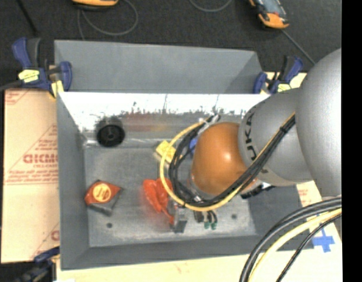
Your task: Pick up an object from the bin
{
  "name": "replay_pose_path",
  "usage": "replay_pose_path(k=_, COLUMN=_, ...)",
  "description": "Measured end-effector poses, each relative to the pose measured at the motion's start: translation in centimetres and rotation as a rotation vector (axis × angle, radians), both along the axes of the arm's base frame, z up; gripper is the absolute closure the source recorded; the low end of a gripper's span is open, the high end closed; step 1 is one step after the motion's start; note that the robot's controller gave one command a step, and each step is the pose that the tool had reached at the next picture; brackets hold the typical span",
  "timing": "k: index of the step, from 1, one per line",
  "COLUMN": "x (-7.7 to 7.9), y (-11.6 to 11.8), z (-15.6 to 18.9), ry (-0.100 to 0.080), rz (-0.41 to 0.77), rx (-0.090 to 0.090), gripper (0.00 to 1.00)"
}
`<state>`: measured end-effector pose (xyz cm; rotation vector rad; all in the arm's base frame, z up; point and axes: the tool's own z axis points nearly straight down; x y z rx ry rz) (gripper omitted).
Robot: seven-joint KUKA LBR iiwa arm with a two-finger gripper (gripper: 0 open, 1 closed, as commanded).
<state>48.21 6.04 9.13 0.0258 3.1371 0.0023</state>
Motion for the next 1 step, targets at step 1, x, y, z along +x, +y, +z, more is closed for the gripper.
replay_pose_path(k=1, x=0.05, y=-0.02, z=1.01, ry=0.0, rz=0.0, rx=0.0, gripper=1.0)
